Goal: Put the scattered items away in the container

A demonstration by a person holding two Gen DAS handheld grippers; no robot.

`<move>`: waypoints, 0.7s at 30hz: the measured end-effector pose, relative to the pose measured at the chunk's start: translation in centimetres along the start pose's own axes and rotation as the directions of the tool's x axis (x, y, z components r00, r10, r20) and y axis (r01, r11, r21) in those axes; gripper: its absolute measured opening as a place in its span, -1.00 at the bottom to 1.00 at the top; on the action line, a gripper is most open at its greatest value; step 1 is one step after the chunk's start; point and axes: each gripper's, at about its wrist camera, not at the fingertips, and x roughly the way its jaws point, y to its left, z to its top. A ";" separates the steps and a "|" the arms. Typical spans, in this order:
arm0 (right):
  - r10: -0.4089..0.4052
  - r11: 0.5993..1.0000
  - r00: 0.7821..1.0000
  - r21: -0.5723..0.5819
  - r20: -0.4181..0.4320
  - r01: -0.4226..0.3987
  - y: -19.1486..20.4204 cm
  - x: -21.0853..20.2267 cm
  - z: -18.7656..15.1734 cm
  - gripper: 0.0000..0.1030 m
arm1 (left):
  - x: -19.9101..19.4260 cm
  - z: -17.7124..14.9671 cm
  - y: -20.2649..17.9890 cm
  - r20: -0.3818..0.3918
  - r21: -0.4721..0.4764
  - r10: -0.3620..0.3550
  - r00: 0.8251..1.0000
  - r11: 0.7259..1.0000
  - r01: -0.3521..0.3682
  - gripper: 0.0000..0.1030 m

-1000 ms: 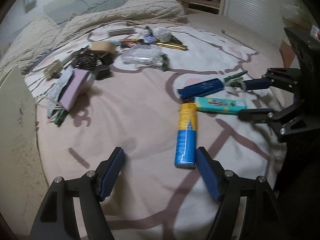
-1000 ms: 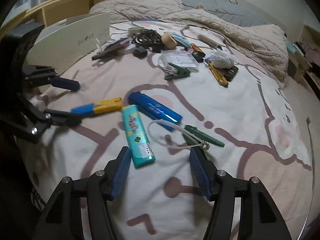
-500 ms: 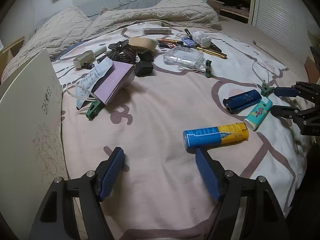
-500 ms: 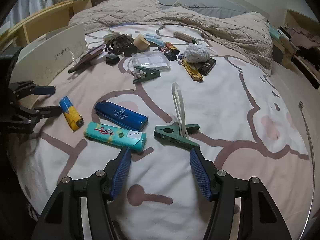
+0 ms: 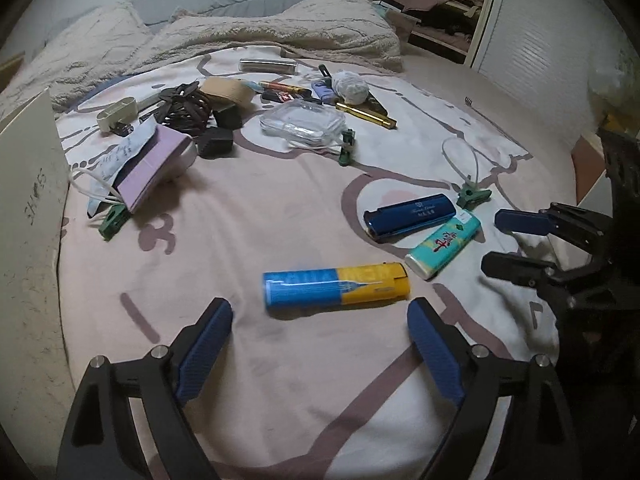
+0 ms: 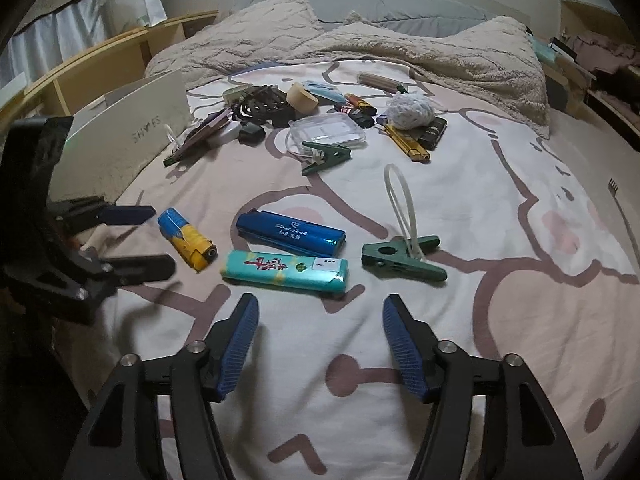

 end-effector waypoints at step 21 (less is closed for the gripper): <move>0.022 0.999 0.999 0.029 0.040 -0.024 -0.1 0.9 -1.3 0.88 | 1.9 0.1 -1.3 0.048 -0.051 0.067 0.997 0.997 -0.065 0.94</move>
